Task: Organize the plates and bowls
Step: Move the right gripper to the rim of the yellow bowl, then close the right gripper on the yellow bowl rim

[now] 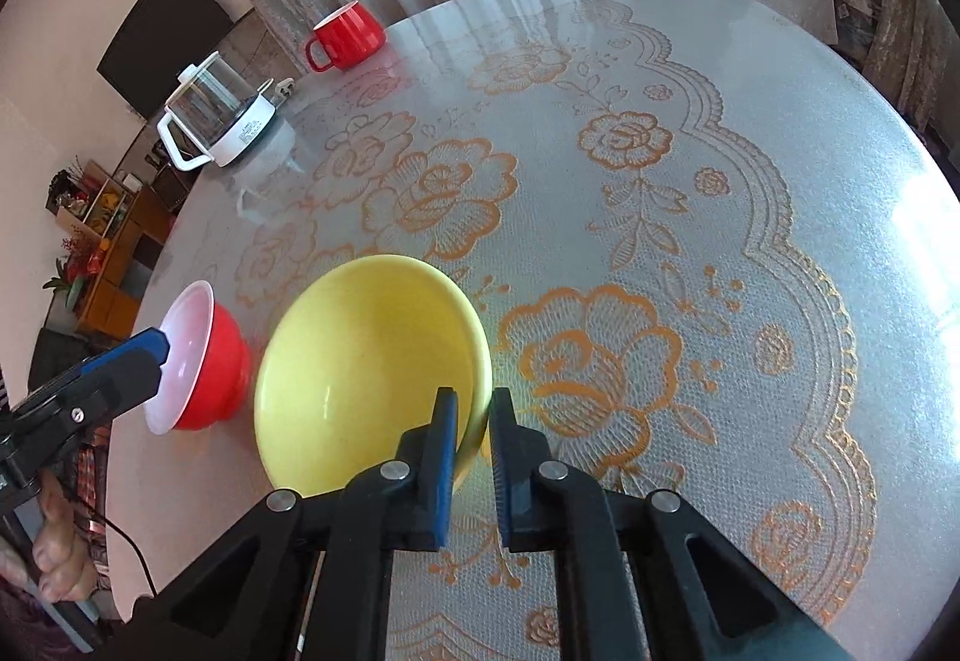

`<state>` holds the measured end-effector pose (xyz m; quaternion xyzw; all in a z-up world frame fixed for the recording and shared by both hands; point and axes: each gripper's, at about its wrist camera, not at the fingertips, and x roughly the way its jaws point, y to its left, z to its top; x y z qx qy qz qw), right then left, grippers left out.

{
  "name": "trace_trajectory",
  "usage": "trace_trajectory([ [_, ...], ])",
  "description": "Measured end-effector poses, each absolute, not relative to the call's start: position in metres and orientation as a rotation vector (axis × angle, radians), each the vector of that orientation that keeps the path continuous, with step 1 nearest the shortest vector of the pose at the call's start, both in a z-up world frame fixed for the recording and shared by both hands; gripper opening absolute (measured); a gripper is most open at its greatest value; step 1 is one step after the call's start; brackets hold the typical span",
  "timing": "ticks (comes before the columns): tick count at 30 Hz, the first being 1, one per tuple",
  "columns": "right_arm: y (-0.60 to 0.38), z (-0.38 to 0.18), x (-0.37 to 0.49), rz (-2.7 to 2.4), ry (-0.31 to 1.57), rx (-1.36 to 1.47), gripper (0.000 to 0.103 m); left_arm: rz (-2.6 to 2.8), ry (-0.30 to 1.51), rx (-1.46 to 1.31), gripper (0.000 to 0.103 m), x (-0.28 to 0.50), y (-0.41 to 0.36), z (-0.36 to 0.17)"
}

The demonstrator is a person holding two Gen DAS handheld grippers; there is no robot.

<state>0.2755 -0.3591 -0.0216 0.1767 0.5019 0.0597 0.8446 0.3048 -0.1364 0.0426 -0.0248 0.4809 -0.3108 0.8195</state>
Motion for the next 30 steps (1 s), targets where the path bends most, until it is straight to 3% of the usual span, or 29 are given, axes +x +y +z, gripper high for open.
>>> trace_trajectory([
  [5,-0.365,-0.021,0.260,0.121,1.073,0.357,0.011,-0.713,1.083,-0.014,0.047,0.306,-0.157,0.032],
  [9,-0.367,-0.021,0.253,0.131,1.060,0.377,0.024,-0.724,1.121,-0.007,0.047,0.308,-0.166,0.022],
  [13,-0.371,-0.019,0.247,0.122,1.034,0.402,0.028,-0.700,1.164,-0.004,0.050,0.312,-0.170,0.012],
  [21,-0.375,-0.022,0.245,0.116,1.003,0.467,0.028,-0.699,1.216,-0.025,0.047,0.317,-0.179,-0.003],
  [24,-0.375,-0.027,0.246,0.097,1.005,0.463,0.024,-0.717,1.206,-0.015,0.030,0.312,-0.179,-0.002],
  [30,-0.366,-0.030,0.244,0.095,1.013,0.426,0.018,-0.706,1.198,-0.013,0.029,0.306,-0.175,-0.002],
])
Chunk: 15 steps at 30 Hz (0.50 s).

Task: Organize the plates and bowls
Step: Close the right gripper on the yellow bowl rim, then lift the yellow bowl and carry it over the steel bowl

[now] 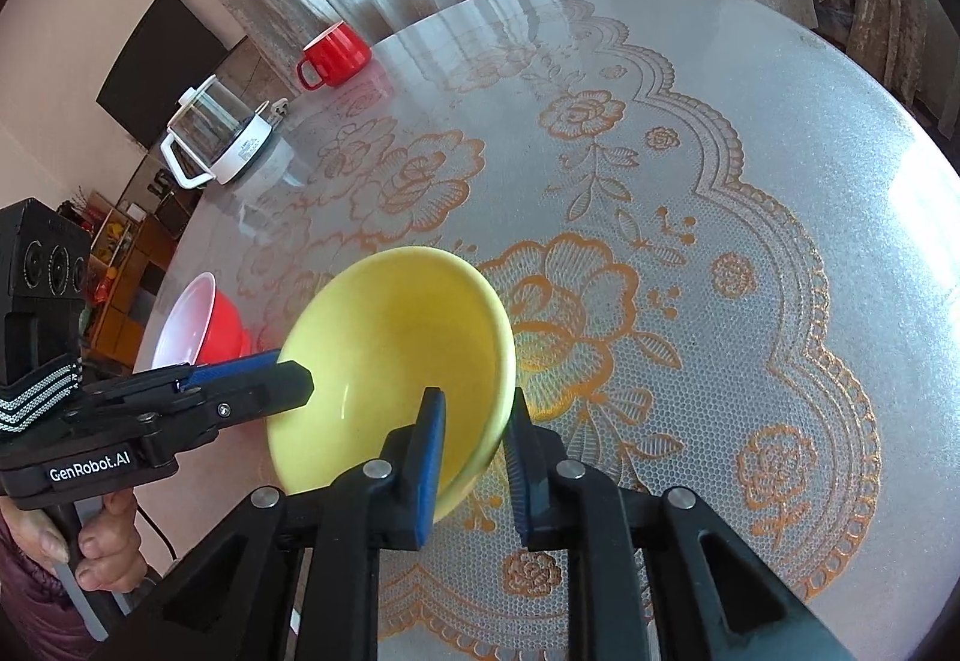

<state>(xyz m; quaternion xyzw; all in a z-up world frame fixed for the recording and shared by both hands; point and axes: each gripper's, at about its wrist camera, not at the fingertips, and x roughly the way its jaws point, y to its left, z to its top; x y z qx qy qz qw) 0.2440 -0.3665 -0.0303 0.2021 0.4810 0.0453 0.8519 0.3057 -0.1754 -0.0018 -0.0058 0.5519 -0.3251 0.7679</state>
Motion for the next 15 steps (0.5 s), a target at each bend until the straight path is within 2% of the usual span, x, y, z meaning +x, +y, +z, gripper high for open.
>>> trace_trajectory([
  [4,-0.366,-0.030,0.240,0.116,1.032,0.439,0.025,-0.715,1.208,-0.022,0.027,0.299,-0.171,-0.001],
  [15,-0.359,-0.020,0.225,0.136,1.014,0.463,0.027,-0.722,1.174,-0.088,0.027,0.274,-0.152,0.017],
])
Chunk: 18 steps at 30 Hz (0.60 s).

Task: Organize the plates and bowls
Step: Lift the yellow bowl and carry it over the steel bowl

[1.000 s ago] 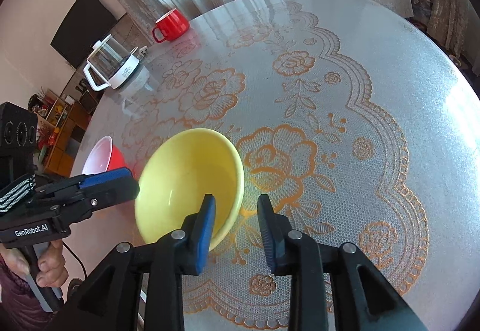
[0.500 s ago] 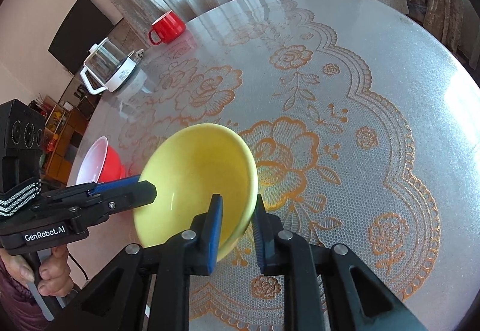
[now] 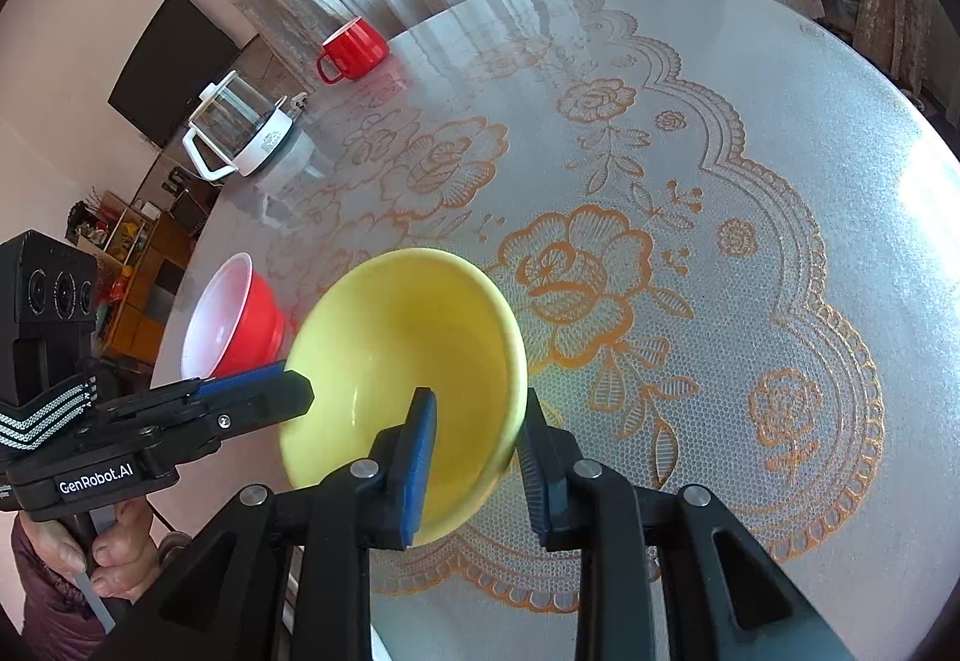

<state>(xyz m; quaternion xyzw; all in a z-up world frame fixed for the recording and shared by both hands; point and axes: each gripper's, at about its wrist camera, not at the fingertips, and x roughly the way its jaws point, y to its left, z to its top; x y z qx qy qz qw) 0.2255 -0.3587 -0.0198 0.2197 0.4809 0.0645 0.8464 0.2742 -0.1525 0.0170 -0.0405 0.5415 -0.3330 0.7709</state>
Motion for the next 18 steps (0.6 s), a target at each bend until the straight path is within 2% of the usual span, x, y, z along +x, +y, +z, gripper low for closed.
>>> trace_trajectory([
  [12,-0.337,0.015,0.204,0.183,0.962,0.432,0.027,-0.715,1.080,-0.118,0.027,0.241,-0.122,0.053],
  [18,-0.319,0.030,0.190,0.216,0.939,0.399,0.030,-0.698,1.028,-0.118,0.027,0.216,-0.104,0.066],
])
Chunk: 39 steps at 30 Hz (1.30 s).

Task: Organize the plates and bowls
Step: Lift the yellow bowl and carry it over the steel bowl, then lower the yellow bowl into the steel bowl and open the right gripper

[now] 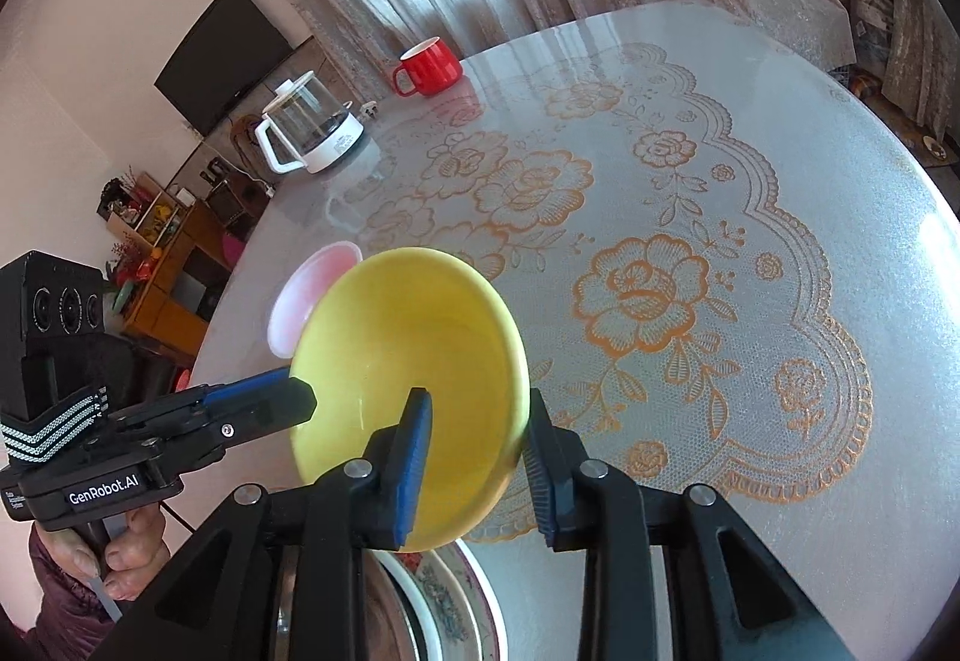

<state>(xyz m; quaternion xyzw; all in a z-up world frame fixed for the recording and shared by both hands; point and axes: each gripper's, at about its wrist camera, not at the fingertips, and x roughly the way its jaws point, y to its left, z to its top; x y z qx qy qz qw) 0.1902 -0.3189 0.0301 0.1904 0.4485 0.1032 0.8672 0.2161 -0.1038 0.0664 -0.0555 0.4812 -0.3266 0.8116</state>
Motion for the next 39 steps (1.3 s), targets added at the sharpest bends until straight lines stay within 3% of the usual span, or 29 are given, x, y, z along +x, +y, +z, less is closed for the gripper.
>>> trace_trajectory([
  [15,-0.277,0.050,0.143,0.298,0.909,0.341,0.033,-0.684,0.988,-0.184,0.027,0.156,-0.053,0.068],
  [30,-0.243,0.027,0.095,0.386,0.988,0.294,0.033,-0.694,1.030,-0.227,0.027,0.104,-0.018,0.038],
  [39,-0.230,0.023,0.085,0.396,1.014,0.254,0.040,-0.707,1.037,-0.236,0.027,0.092,-0.012,0.031],
])
